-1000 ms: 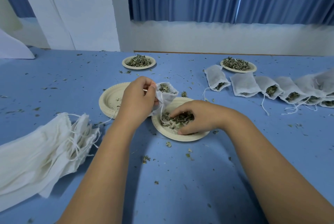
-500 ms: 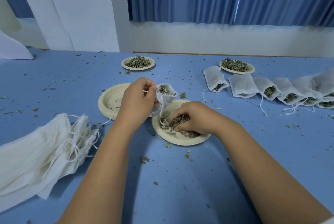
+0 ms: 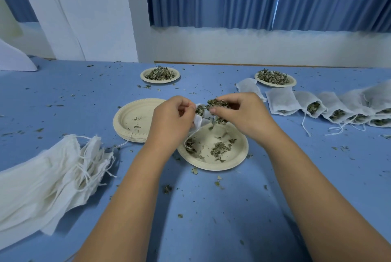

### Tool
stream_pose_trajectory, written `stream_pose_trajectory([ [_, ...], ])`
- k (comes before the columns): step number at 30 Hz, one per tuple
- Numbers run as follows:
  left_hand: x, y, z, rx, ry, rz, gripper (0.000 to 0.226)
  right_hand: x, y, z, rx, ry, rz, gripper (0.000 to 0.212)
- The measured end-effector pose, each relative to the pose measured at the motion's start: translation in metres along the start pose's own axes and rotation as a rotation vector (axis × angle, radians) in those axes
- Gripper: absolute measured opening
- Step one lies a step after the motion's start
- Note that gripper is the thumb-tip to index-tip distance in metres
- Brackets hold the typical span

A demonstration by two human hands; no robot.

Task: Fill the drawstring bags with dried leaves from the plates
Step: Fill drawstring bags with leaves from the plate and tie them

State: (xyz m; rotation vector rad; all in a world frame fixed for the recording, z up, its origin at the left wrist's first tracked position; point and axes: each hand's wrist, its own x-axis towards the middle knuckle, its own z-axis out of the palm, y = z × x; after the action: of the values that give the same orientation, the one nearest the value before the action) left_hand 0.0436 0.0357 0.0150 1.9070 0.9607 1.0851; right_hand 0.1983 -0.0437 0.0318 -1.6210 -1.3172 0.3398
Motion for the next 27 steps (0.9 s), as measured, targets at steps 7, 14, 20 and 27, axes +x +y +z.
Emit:
stream_pose_trajectory([
  [7,-0.008,0.003,0.017,0.097,-0.083,0.104,0.011,-0.001,0.005,0.025,-0.339,-0.109,-0.003,0.019],
  [14,-0.010,0.002,0.023,0.187,-0.107,0.113,0.007,0.002,0.009,0.023,-0.199,-0.156,0.132,0.008],
  [20,-0.009,0.004,0.016,0.044,-0.081,0.022,0.009,0.003,0.008,0.020,0.103,-0.001,0.301,0.029],
  [27,-0.007,0.005,0.011,-0.016,-0.033,-0.018,0.010,0.001,0.005,0.019,0.195,-0.048,0.200,0.011],
])
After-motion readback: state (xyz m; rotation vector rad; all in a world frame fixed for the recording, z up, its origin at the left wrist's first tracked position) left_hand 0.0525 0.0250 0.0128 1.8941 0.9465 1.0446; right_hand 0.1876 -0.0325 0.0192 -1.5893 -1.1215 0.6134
